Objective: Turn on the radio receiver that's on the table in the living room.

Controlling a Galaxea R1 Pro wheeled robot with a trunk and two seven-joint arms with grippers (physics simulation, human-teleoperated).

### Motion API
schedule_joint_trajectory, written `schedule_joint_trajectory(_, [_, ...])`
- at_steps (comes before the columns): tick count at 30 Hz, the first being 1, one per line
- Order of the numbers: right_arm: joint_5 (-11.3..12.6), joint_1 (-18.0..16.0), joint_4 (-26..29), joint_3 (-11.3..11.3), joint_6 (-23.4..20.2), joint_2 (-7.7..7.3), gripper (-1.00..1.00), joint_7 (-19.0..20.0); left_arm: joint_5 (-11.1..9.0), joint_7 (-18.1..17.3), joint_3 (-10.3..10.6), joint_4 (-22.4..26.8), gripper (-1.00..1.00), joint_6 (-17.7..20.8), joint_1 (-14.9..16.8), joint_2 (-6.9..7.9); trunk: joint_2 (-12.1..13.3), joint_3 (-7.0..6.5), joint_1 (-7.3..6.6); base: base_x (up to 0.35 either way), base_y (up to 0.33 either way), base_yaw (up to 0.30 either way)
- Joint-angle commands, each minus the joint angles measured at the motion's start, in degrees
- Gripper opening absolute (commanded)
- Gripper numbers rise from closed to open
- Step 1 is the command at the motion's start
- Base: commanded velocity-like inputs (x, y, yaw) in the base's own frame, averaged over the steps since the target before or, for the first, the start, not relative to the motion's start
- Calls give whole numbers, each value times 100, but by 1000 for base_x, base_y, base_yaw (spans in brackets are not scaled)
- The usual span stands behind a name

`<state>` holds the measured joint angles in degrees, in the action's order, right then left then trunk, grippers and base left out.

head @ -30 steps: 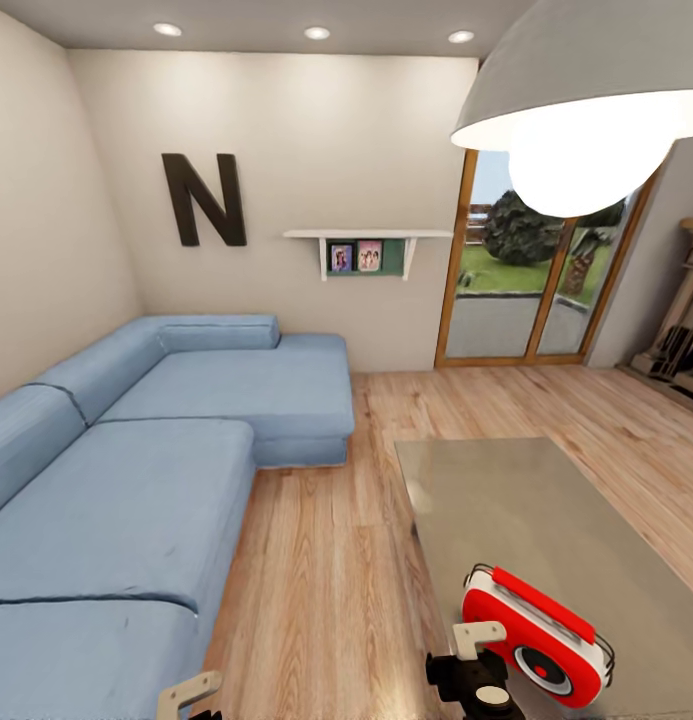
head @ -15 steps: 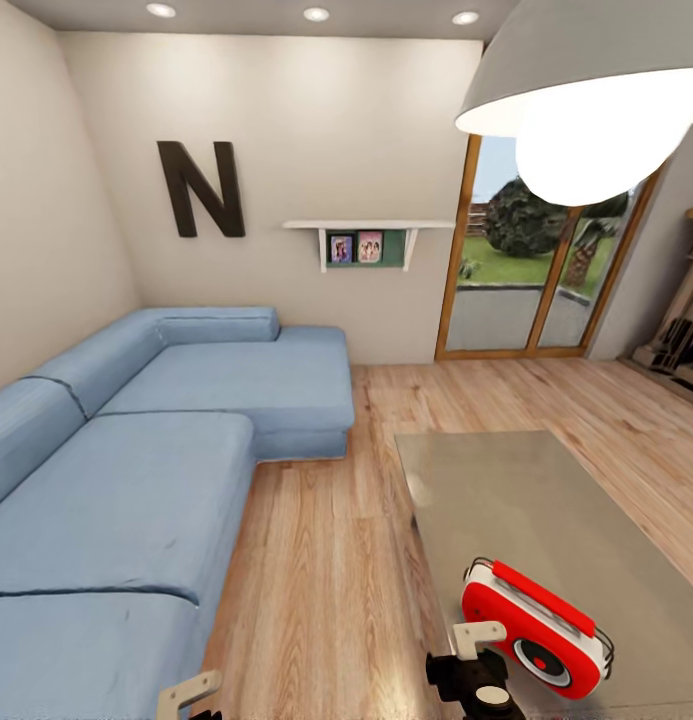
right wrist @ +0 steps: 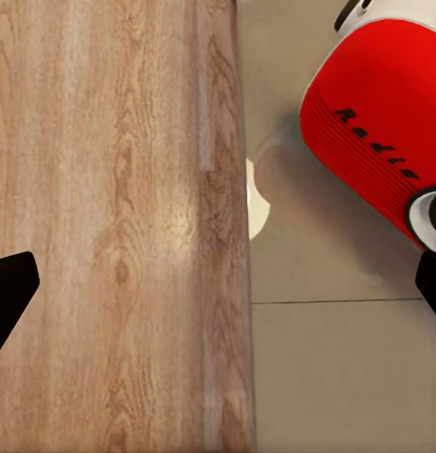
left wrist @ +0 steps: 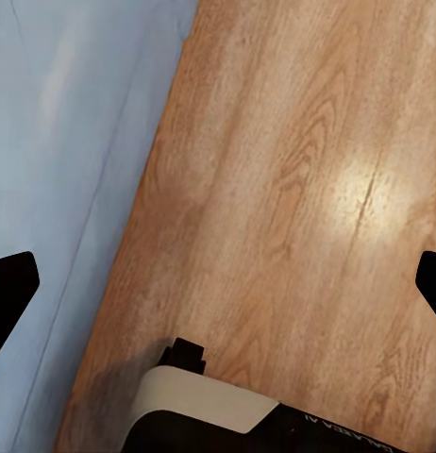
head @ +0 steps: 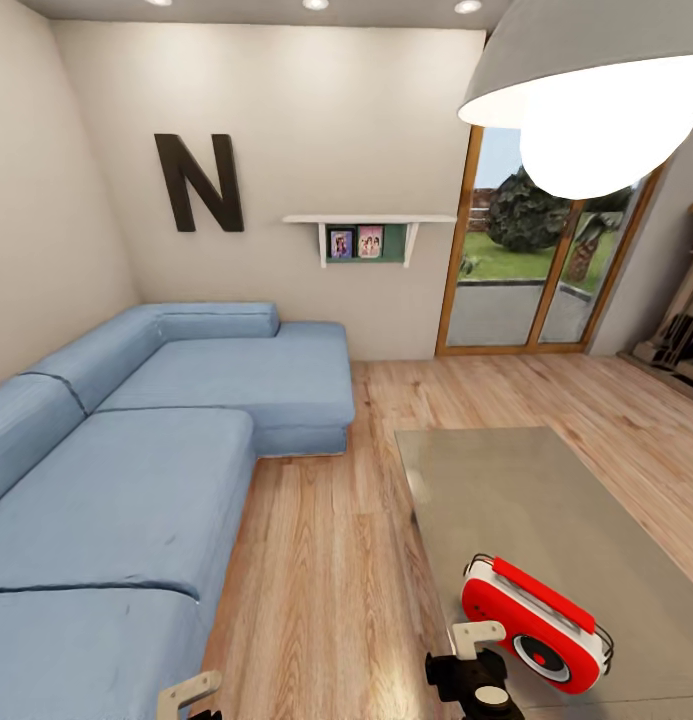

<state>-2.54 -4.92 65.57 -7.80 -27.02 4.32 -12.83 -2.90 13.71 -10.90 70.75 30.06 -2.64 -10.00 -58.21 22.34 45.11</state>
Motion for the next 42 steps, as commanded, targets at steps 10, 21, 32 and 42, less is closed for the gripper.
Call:
schedule_joint_trajectory(10, [0,0,7,-2,4,7,100,1,0,0,0,8,100,0,0,0,0,0,0,0,0,0])
schedule_joint_trajectory(21, [-7,0,9,-5,58,8,100,9,12,19,0,15,100,0,0,0,0,0,0,0,0,0])
schedule_joint_trajectory(32, [-11,0,5,-7,75,8,100,-1,14,33,-1,52,100,8,0,0,0,0,0,0,0,0])
schedule_joint_trajectory(42, [-21,0,23,23,-18,8,100,-30,28,34,0,70,100,4,0,0,0,0,0,0,0,0])
